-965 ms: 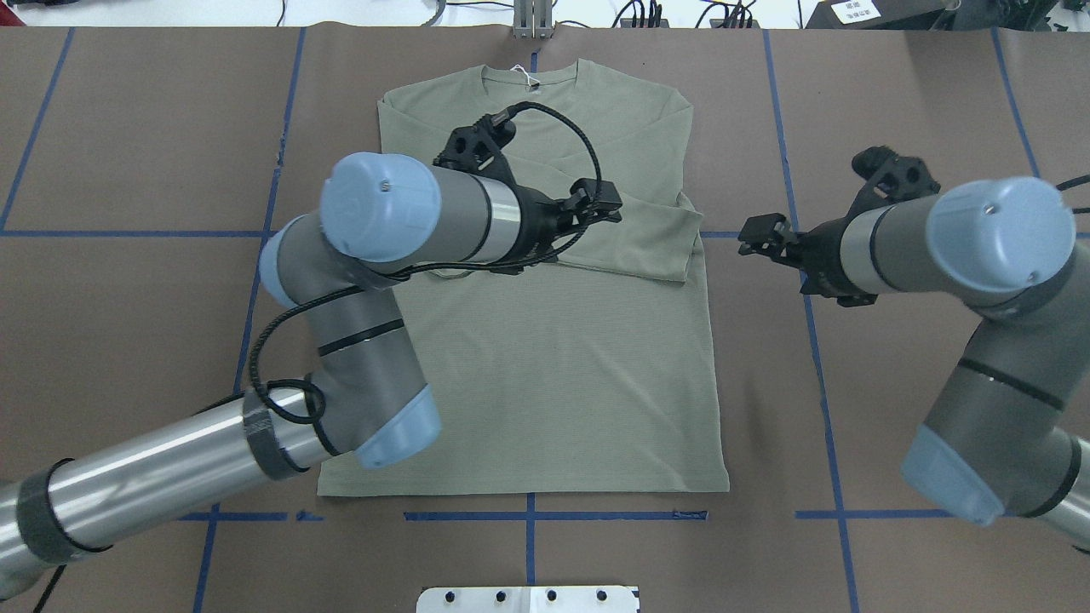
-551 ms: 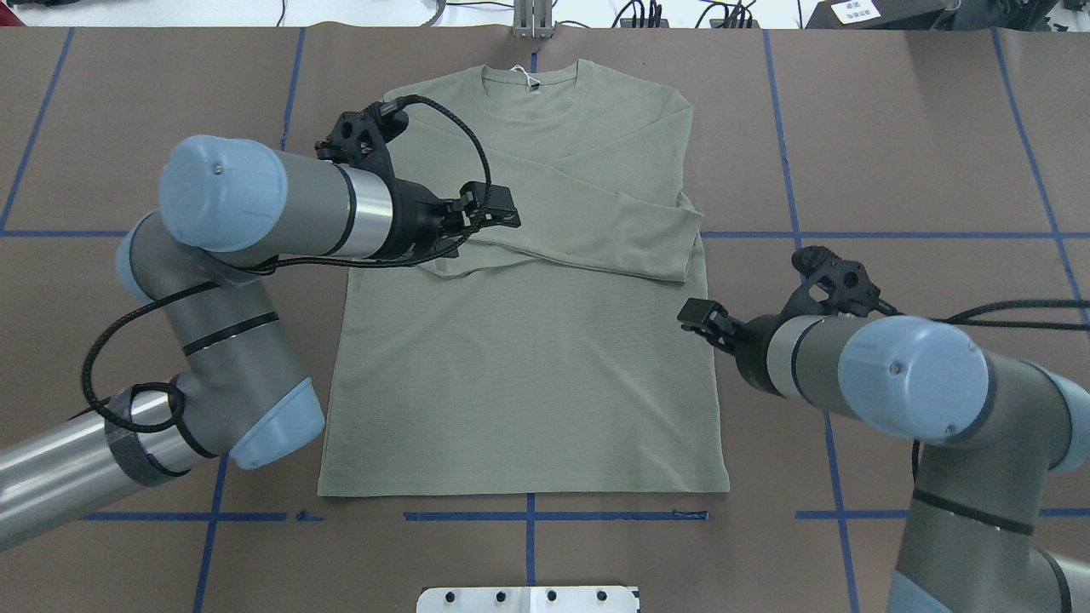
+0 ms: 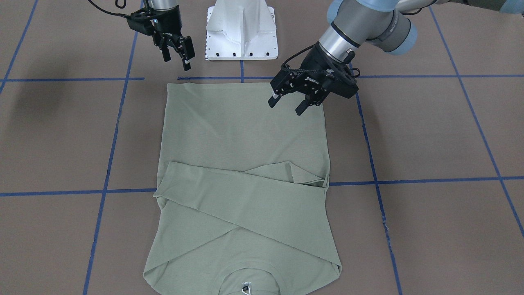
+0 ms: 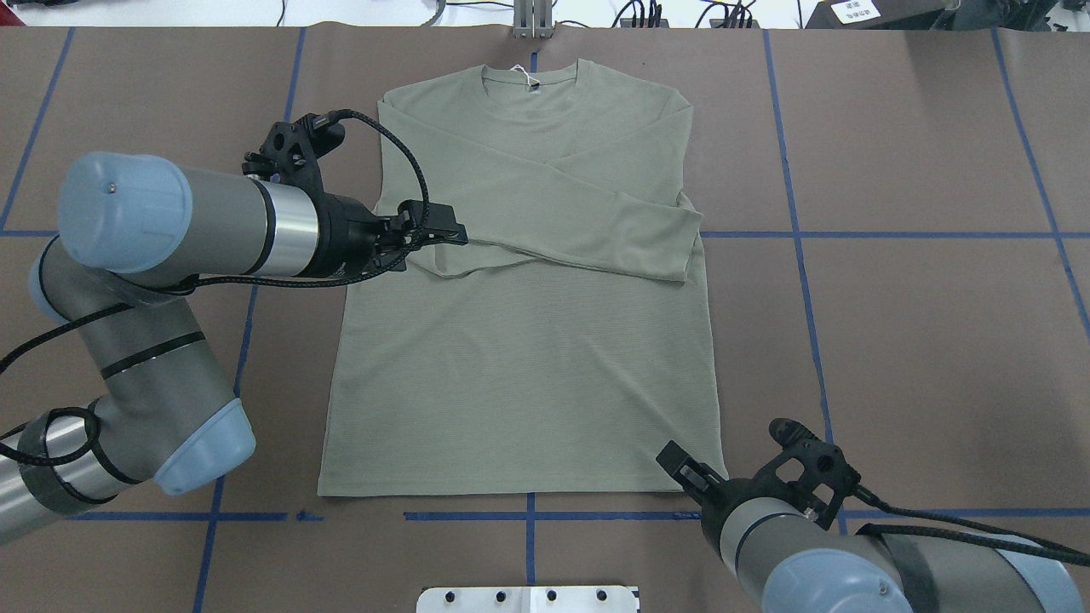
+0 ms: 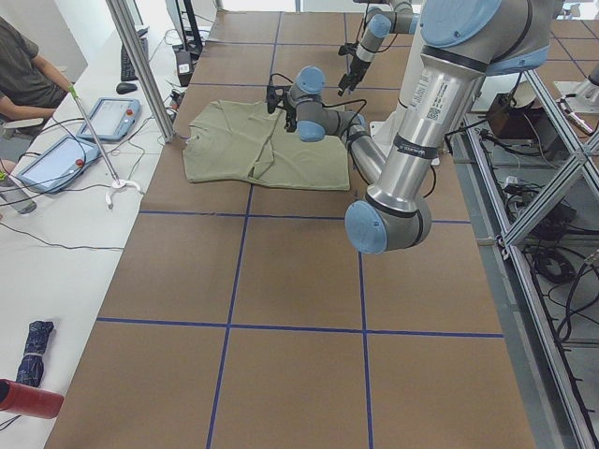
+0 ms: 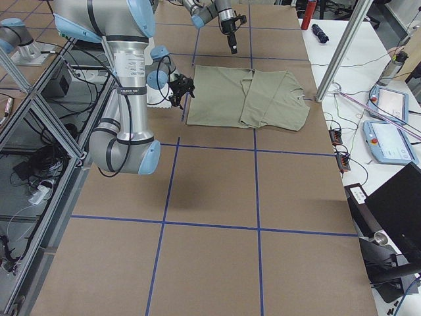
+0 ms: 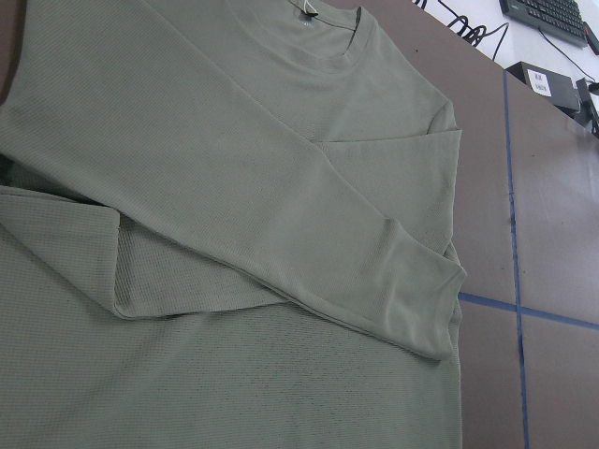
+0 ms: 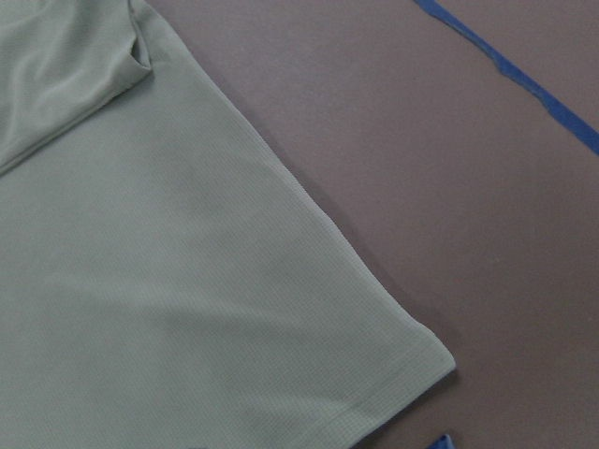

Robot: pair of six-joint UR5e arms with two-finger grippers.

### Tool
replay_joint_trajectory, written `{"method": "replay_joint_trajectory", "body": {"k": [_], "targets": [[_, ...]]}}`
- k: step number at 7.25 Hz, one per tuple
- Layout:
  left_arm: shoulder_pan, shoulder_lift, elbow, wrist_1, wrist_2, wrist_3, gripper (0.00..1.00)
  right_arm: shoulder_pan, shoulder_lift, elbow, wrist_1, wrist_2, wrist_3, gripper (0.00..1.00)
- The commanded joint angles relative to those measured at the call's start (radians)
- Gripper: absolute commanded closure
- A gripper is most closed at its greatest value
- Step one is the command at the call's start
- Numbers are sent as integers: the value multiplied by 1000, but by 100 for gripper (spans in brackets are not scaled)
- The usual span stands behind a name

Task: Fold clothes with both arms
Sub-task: 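Release the sleeve with the left gripper while right gripper moves to hem corner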

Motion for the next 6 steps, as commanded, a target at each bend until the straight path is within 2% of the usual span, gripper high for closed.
{"method": "replay_joint_trajectory", "body": {"k": [1, 3, 6], "targets": [[1, 1, 3, 0, 2, 1, 4, -39, 13, -66, -4, -12, 79, 9], [4, 1, 7, 0, 3, 1, 4, 5, 13, -86, -2, -14, 63, 12], [5, 1, 7, -1, 3, -1, 4, 11, 11, -151, 1, -14, 59, 12]]}}
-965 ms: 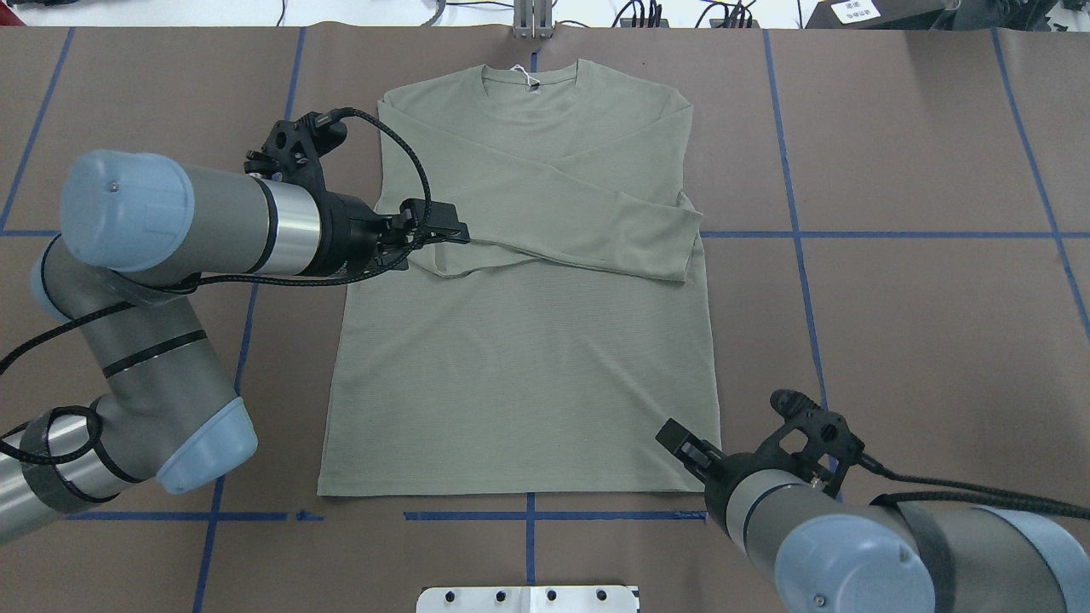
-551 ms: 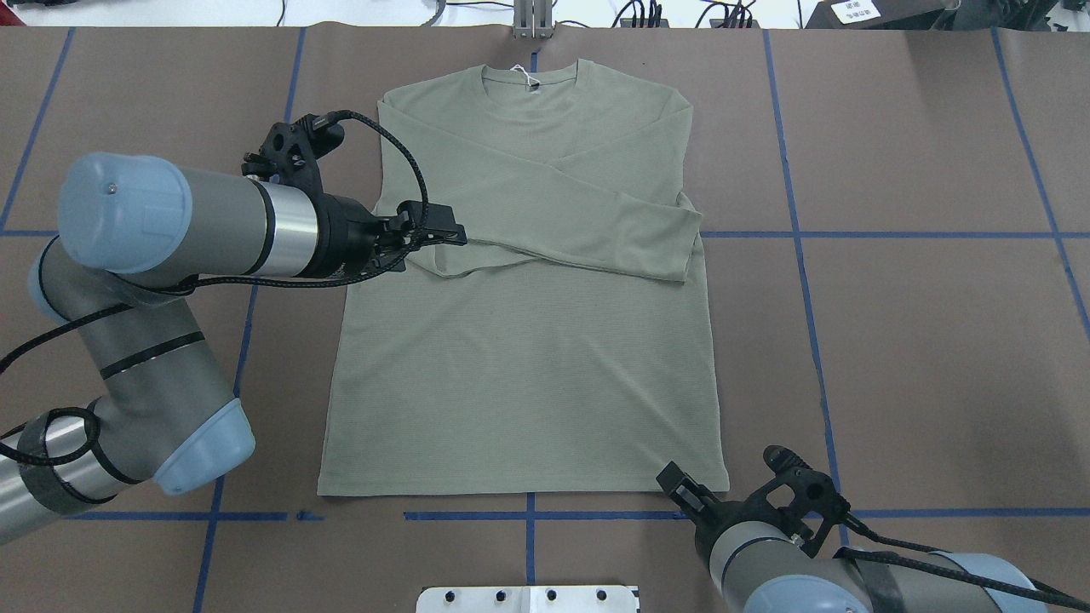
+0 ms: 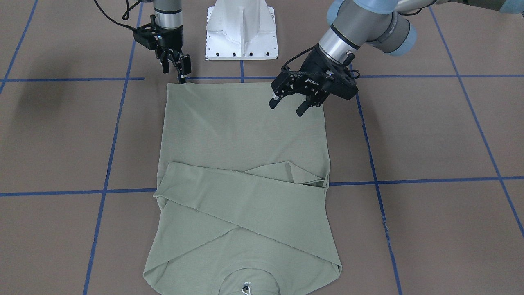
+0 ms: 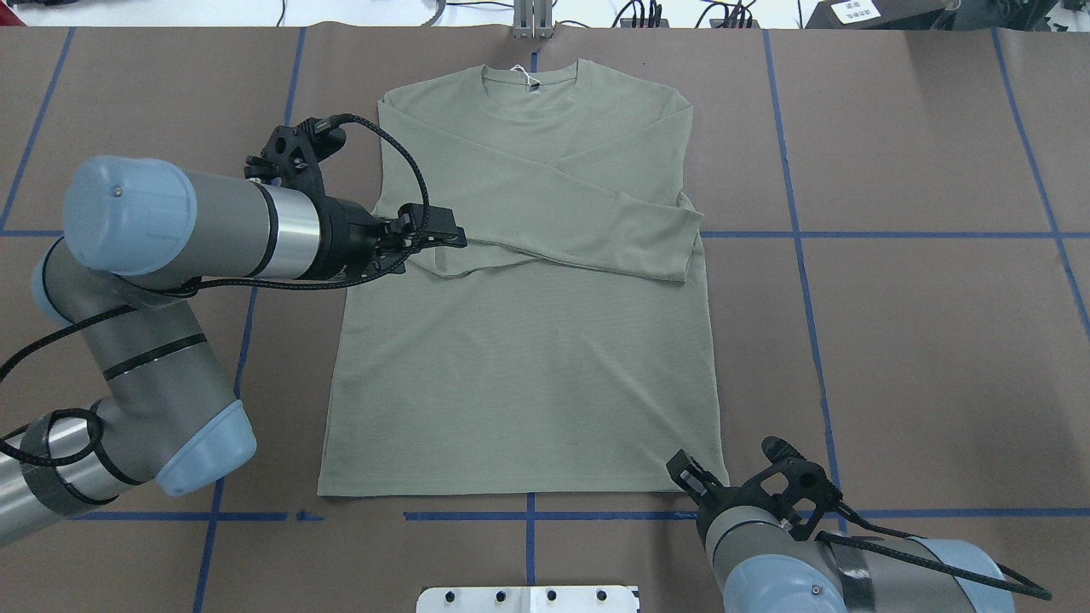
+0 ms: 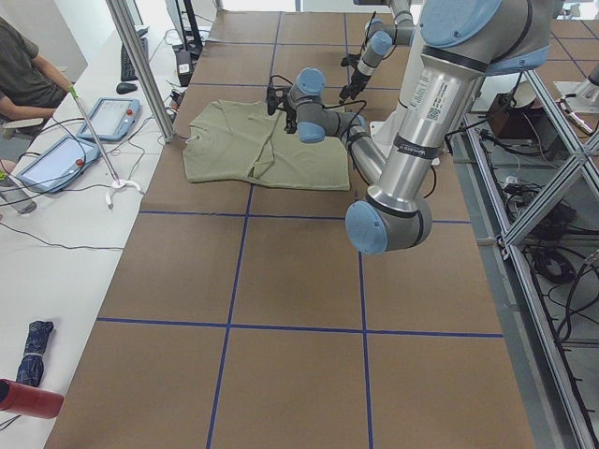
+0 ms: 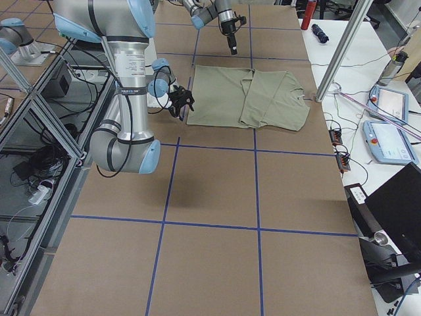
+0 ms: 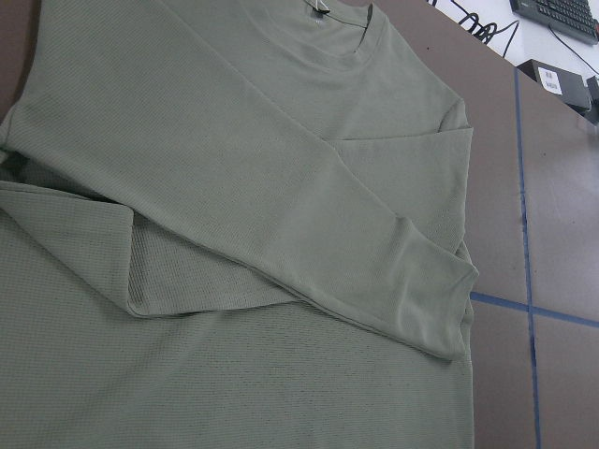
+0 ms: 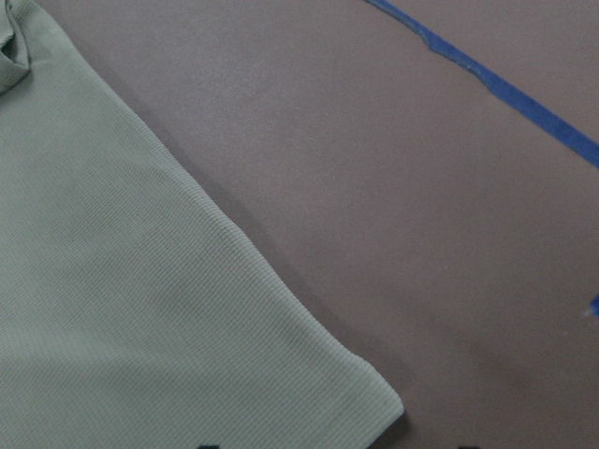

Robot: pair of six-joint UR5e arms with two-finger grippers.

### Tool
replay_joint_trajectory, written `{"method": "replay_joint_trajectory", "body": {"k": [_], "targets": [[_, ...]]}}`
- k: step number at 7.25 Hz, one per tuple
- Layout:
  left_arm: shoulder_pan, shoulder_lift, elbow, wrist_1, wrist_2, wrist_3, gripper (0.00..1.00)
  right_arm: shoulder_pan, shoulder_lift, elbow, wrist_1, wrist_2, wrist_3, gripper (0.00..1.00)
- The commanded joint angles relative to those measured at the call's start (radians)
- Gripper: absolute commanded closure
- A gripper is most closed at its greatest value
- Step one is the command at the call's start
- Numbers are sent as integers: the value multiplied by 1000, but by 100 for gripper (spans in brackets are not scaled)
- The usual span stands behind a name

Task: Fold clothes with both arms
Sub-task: 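Release the sleeve with the left gripper while right gripper moves to hem corner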

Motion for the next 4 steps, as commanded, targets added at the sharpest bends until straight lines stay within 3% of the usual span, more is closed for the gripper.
{"method": "replay_joint_trajectory", "body": {"k": [1, 4], "targets": [[1, 0, 0, 0, 0, 0, 4, 6, 0, -22, 2, 4, -7, 12], [0, -2, -1, 0, 2, 0, 4, 14, 0, -31, 2, 9, -20, 15]]}}
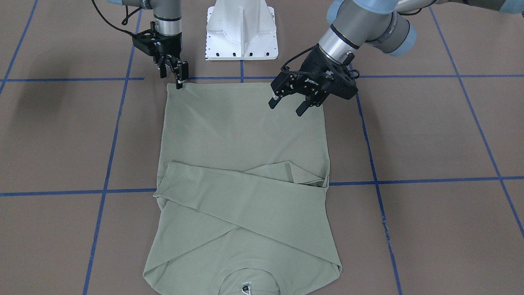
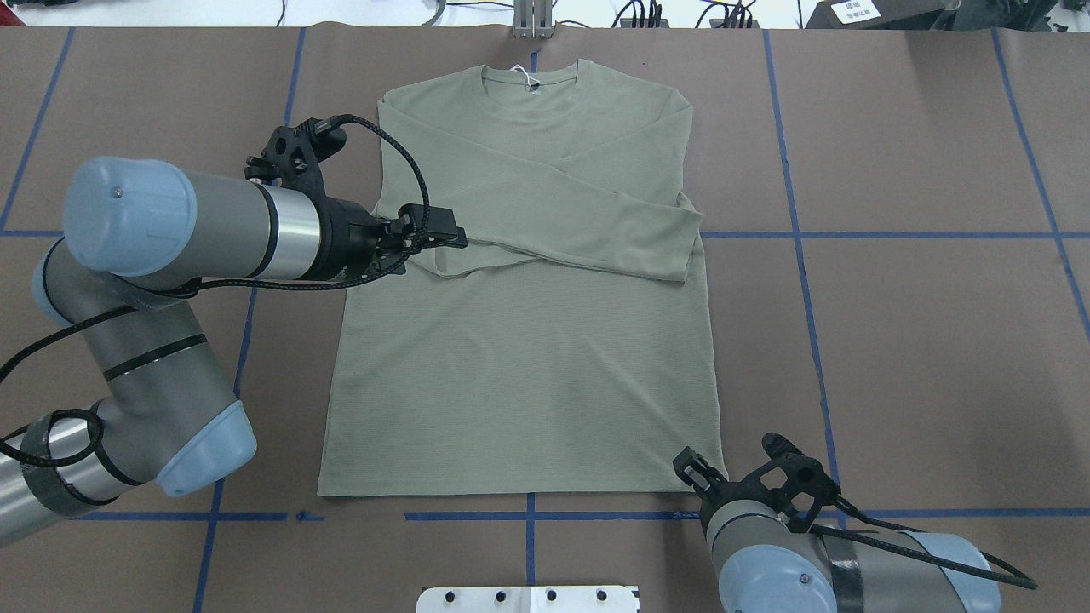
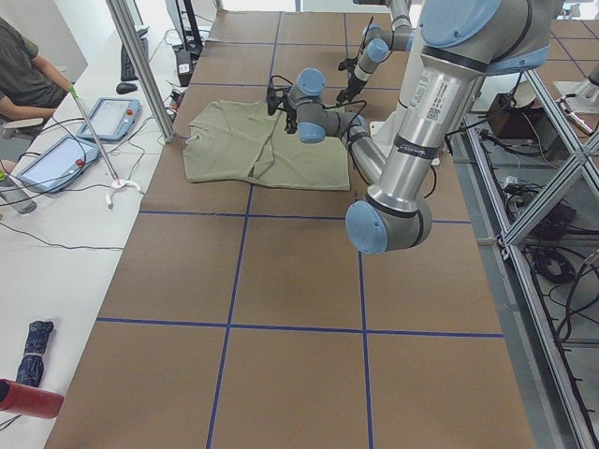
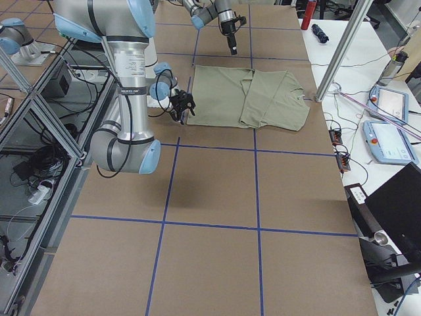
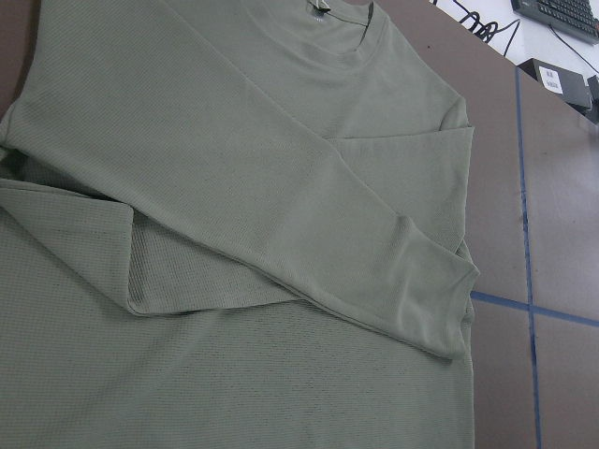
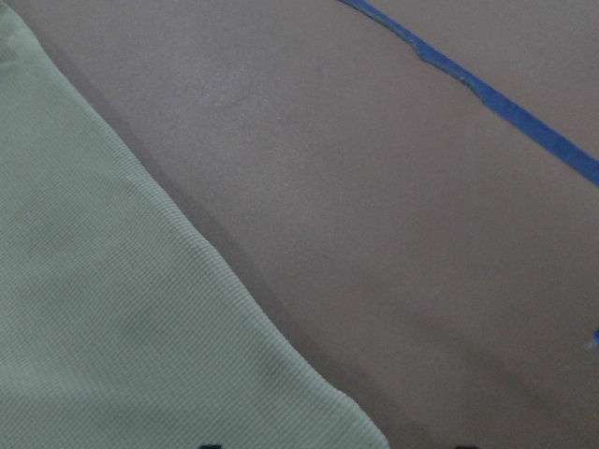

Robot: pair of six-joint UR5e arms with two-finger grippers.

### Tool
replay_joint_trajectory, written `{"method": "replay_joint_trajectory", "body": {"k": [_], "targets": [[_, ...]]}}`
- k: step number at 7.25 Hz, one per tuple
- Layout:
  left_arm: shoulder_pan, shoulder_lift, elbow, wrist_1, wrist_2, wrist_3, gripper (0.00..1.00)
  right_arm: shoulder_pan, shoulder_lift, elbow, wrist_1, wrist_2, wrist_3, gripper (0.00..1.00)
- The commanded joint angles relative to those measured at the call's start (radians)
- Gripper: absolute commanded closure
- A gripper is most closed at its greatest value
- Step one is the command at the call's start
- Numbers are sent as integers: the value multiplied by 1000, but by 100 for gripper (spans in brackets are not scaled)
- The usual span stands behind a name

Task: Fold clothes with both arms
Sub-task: 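Release the sleeve with the left gripper while right gripper moves to hem corner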

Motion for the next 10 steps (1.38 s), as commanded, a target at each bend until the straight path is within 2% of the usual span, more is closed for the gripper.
{"method": "replay_joint_trajectory", "body": {"k": [1, 3, 7, 8, 9, 10], "targets": [[-2, -1, -2, 0, 1, 0, 4, 6, 0, -4, 0, 5, -13, 15], [-4, 0, -2, 1, 1, 0, 4, 4, 0, -10, 0, 5, -16, 19], [-4, 0, -1, 1, 1, 0, 4, 27, 6, -27, 0, 8, -41, 19], [-4, 0, 1, 1, 1, -2, 4, 26, 9, -33, 3, 8, -39, 23], [-4, 0, -1, 1, 1, -2, 4, 26, 27, -35, 3, 7, -39, 45], [-4, 0, 1, 1, 1, -2, 4, 26, 38, -41, 2, 7, -39, 83]]}}
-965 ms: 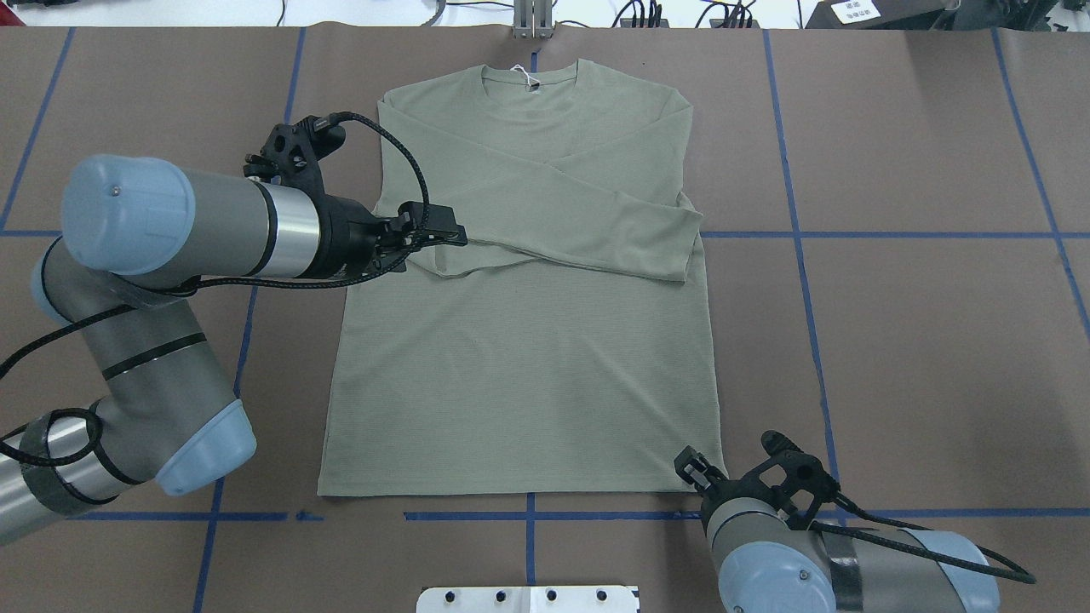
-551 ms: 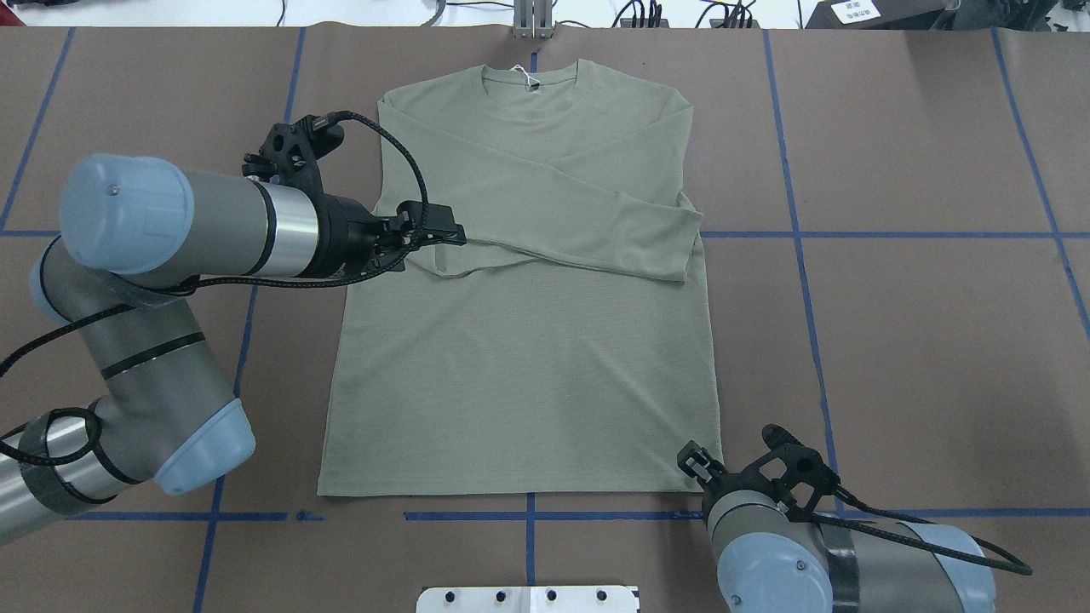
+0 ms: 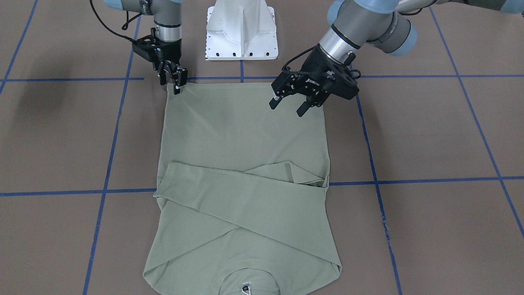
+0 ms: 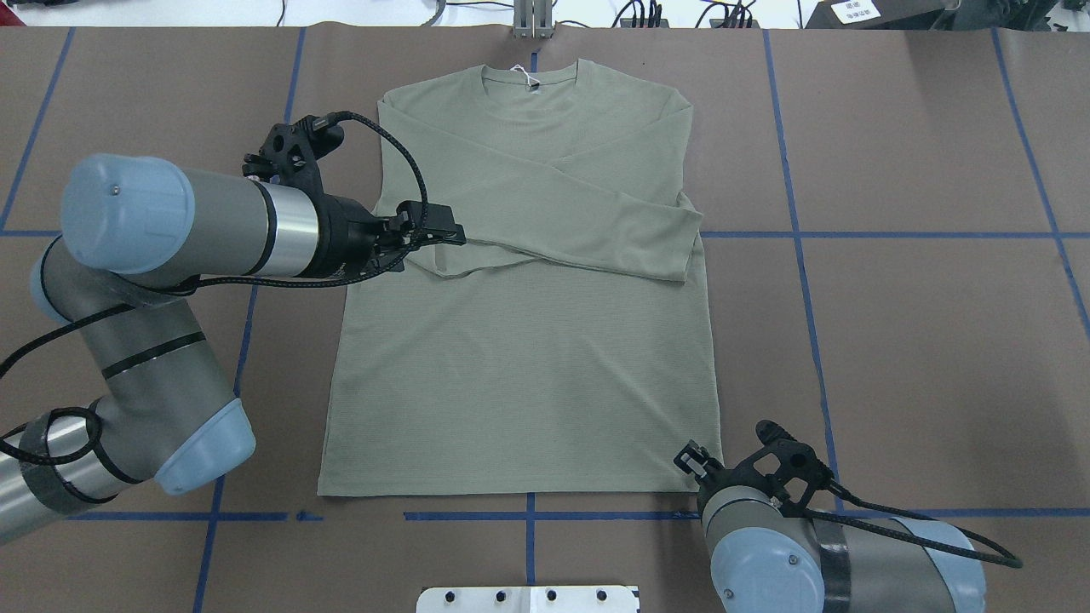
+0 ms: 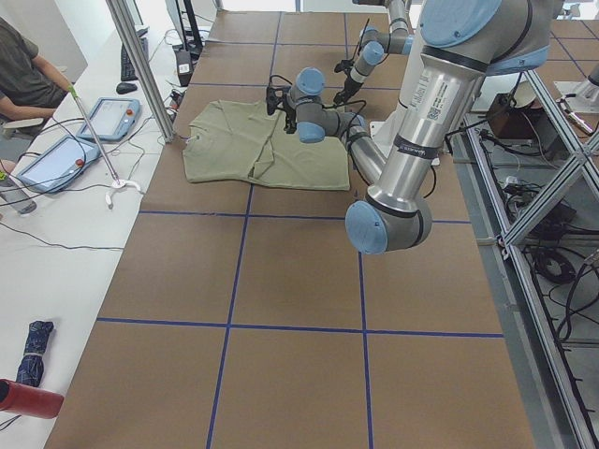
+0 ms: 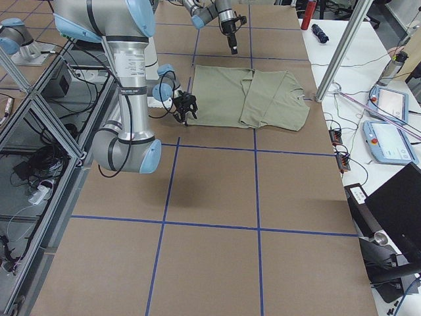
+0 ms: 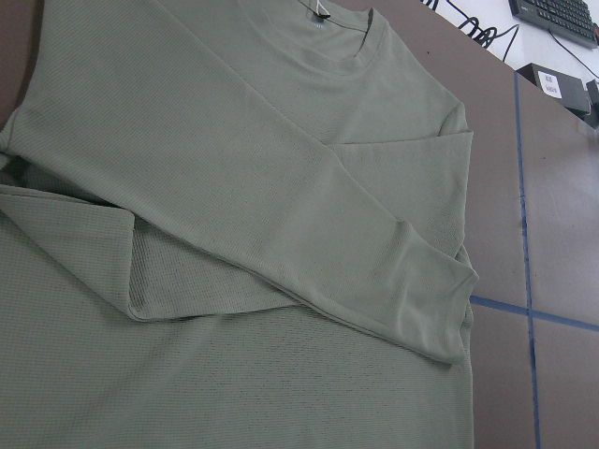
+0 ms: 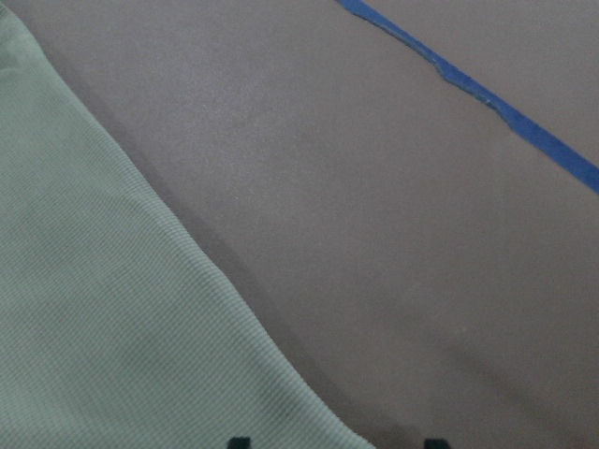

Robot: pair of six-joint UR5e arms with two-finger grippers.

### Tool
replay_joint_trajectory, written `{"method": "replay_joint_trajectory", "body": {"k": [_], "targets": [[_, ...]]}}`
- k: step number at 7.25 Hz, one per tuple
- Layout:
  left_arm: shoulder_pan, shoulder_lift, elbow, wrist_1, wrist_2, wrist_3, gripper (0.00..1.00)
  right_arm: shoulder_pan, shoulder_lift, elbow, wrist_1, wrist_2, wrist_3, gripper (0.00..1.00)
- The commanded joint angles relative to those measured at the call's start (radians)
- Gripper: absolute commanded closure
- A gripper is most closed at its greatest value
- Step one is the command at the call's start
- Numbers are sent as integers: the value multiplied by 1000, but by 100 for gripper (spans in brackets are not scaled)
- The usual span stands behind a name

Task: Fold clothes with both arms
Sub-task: 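Release the sleeve with the left gripper while right gripper moves to hem corner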

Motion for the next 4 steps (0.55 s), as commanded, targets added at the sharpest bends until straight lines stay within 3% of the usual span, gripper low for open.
{"method": "replay_joint_trajectory", "body": {"k": [1, 4], "targets": [[0, 0, 1, 0, 0, 0, 4, 1, 14, -6, -1, 6, 0, 100], [0, 3, -1, 0, 0, -11, 4, 9, 15, 35, -4, 50, -5, 100]]}}
